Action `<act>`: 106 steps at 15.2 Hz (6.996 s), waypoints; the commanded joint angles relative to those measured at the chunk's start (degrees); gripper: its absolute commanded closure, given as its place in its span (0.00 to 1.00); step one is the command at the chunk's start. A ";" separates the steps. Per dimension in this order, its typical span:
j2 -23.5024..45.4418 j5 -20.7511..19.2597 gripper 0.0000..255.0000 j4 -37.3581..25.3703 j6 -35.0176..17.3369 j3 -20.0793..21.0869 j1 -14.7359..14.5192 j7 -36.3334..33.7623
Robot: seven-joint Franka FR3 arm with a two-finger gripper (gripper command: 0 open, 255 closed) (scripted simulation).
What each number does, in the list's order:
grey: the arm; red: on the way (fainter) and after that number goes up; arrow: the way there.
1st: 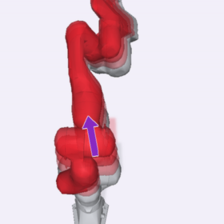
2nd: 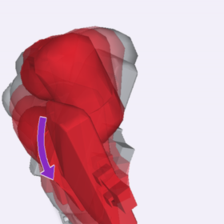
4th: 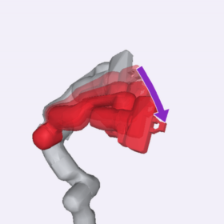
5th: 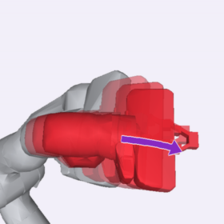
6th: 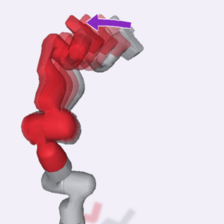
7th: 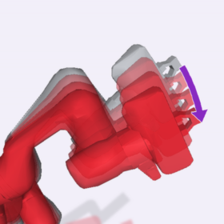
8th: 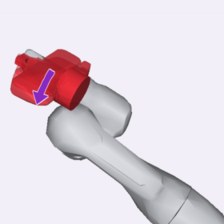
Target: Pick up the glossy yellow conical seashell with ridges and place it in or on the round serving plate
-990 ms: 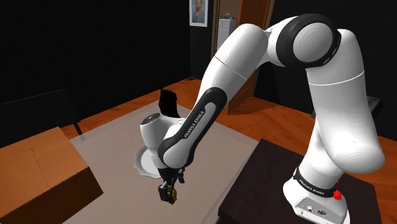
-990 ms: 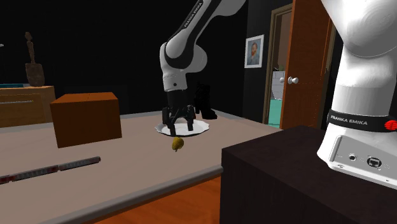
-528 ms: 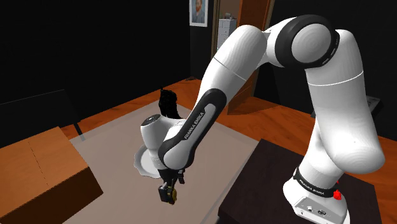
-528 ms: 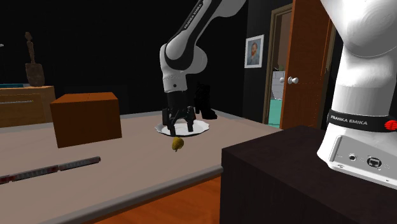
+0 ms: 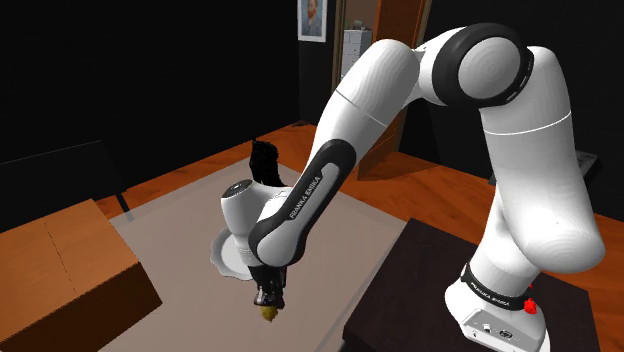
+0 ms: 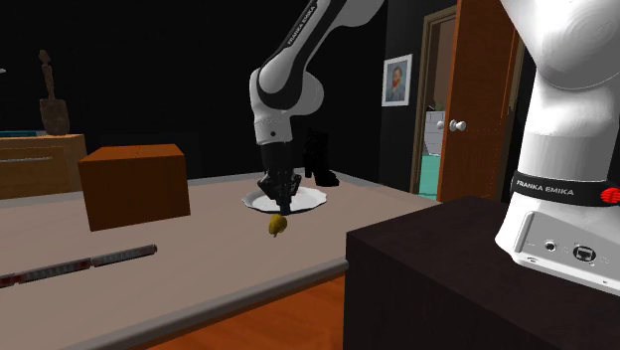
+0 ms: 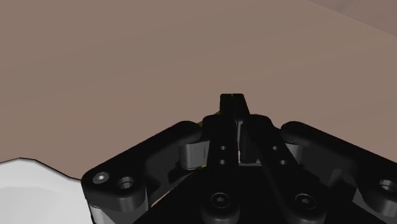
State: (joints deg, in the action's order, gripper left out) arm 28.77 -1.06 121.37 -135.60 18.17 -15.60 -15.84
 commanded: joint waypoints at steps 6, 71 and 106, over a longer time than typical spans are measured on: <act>3.87 -1.20 0.00 -4.26 -2.93 -3.83 -2.74 -9.13; 19.45 -2.51 1.00 -39.88 16.06 -10.63 6.48 1.93; 21.44 -2.59 0.00 -43.00 17.19 -10.76 6.39 2.13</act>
